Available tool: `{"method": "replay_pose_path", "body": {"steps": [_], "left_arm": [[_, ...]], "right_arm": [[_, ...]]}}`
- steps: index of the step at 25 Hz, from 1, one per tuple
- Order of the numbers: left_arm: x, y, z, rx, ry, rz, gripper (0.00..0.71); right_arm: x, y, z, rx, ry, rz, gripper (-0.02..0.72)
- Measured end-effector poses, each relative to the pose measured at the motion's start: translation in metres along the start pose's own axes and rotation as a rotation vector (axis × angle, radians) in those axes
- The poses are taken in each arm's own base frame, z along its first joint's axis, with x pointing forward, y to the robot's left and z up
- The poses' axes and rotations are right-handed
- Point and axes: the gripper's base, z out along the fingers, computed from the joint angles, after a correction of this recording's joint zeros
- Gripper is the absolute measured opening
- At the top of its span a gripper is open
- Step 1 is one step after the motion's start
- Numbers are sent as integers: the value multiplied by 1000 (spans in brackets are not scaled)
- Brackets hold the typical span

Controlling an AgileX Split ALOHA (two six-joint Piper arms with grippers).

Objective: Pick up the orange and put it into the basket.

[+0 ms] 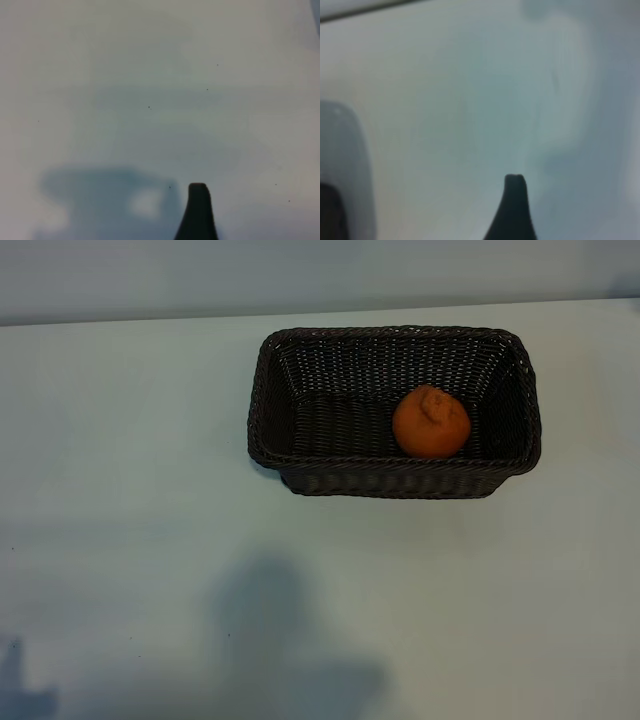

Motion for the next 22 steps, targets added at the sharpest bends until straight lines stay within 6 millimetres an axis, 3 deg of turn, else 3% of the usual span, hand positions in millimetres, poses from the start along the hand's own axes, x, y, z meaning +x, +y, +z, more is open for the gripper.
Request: {"method": "replay_pose_path", "body": {"steps": [7, 12, 16, 22], "left_arm": [[0, 0, 0, 0, 0, 0, 592], [0, 0, 0, 0, 0, 0, 592], [0, 0, 0, 0, 0, 0, 592], [0, 0, 0, -1, 0, 0, 592]], "right_arm": [[21, 19, -77, -15, -107, -25, 581], [45, 37, -146, -39, -238, -47, 581], [75, 51, -197, -54, -343, -78, 581], [132, 71, -256, -65, -472, -137, 581]]}}
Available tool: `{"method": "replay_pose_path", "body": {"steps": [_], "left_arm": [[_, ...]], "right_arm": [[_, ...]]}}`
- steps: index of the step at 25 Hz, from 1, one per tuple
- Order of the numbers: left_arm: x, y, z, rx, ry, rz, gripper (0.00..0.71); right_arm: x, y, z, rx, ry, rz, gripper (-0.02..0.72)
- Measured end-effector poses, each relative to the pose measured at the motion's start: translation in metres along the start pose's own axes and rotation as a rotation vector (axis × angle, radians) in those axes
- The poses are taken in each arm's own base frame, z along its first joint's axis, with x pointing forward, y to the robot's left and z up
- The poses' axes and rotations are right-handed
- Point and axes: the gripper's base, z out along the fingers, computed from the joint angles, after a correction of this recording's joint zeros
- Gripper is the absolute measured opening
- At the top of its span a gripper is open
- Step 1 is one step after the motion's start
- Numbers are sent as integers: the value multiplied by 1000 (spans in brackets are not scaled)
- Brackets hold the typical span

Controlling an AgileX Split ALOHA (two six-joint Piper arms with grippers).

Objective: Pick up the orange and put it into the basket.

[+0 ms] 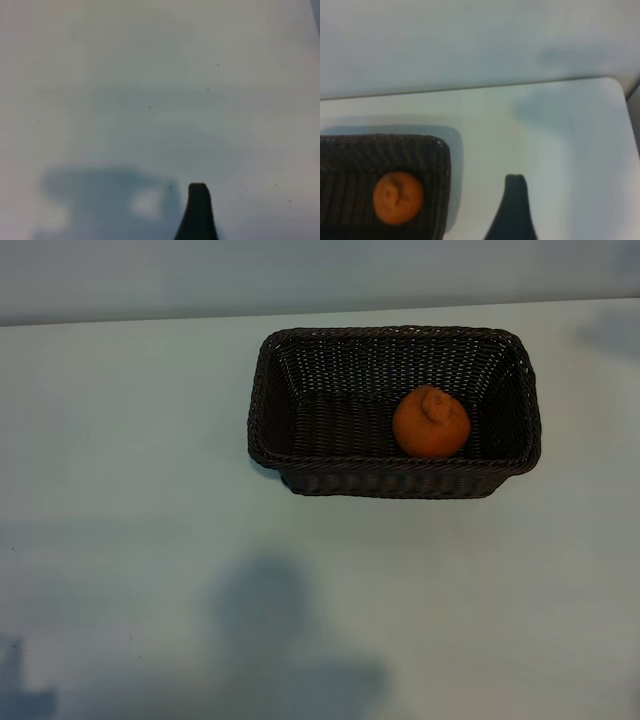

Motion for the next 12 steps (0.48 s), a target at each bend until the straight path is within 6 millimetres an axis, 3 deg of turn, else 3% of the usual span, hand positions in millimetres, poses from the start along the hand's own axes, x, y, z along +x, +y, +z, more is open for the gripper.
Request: {"method": "replay_pose_path", "body": {"steps": [6, 7, 12], "left_arm": [[0, 0, 0, 0, 0, 0, 592], [0, 0, 0, 0, 0, 0, 592], [0, 0, 0, 0, 0, -2, 592]], "right_arm": [[41, 39, -60, -72, -91, -151, 581], [52, 44, -78, -81, -129, -168, 581], [91, 42, -116, -62, -274, -177, 581]]}}
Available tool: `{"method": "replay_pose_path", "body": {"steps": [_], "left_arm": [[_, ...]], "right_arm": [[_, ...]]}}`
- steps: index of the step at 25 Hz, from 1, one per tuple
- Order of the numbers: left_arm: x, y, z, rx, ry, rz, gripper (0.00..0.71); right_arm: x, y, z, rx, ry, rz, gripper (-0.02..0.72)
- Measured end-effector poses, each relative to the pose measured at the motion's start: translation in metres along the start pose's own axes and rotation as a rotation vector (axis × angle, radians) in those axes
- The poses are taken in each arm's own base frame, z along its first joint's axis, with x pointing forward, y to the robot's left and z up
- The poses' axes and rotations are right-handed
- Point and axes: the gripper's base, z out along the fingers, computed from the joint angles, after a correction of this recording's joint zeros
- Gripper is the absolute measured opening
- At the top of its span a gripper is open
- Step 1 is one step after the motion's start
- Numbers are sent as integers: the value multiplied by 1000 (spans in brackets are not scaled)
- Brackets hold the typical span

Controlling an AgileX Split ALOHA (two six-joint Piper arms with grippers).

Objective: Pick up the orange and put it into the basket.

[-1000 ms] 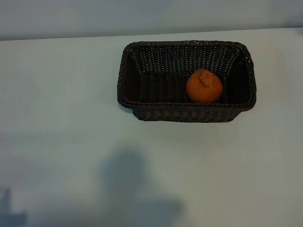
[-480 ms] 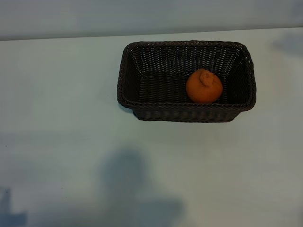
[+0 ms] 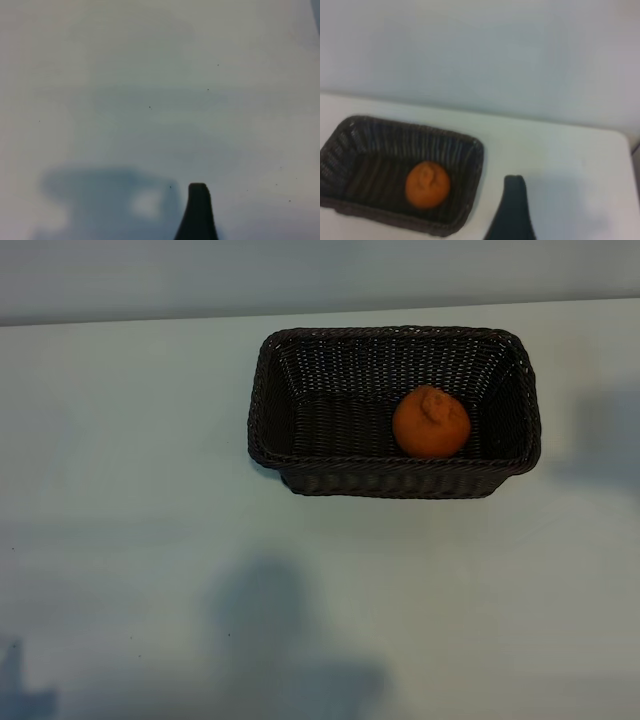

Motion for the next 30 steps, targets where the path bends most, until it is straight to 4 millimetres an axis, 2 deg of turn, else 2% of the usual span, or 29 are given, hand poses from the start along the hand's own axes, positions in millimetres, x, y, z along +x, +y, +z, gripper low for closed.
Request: {"method": "replay_pose_path", "body": {"steps": [6, 14, 18, 24, 30], "left_arm": [[0, 0, 0, 0, 0, -2, 592], [0, 0, 0, 0, 0, -1, 592], [0, 0, 0, 0, 0, -1, 592], [0, 0, 0, 0, 0, -1, 592], [0, 0, 0, 0, 0, -1, 592]], "right_arm": [[41, -2, -30, 76, -57, -32, 581], [111, 2, -48, 87, -83, -33, 581], [148, 3, -47, 87, -89, -16, 581], [188, 4, -43, 86, -93, -3, 581], [216, 3, -19, 79, 59, 8, 581]]}}
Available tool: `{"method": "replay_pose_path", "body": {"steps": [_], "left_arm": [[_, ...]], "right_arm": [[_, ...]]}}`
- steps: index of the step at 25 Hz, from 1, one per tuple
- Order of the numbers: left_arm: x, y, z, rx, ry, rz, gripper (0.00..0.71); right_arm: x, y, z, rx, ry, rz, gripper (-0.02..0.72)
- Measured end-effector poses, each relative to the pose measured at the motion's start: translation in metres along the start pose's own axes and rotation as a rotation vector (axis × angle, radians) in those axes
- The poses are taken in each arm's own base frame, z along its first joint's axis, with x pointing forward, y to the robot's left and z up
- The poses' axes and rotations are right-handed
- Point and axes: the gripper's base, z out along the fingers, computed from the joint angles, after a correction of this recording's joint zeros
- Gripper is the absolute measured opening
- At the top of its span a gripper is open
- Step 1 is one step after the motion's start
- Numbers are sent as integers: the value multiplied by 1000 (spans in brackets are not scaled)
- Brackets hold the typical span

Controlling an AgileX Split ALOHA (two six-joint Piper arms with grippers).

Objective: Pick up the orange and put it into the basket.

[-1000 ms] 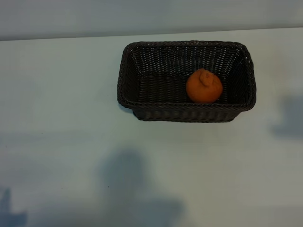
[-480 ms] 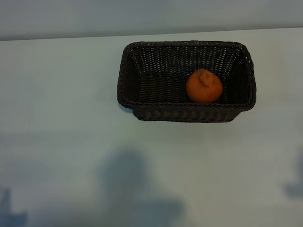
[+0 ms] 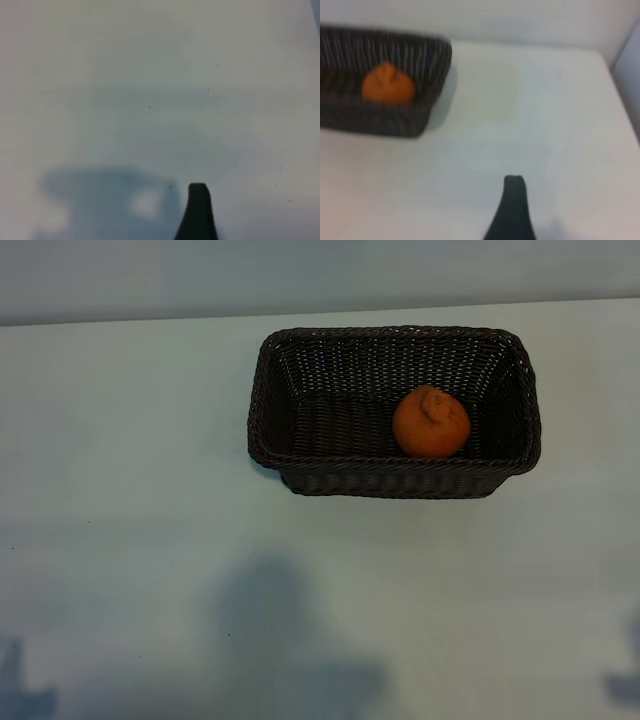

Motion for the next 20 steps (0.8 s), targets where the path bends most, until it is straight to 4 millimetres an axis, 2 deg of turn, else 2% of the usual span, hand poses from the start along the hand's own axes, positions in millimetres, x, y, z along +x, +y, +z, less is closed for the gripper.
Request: {"method": "replay_pose_path", "body": {"steps": [11, 20], "left_arm": [[0, 0, 0, 0, 0, 2, 592], [0, 0, 0, 0, 0, 2, 592]], "right_arm": [[22, 0, 27, -5, 116, 4, 581], [24, 0, 34, -3, 94, 6, 581]]}}
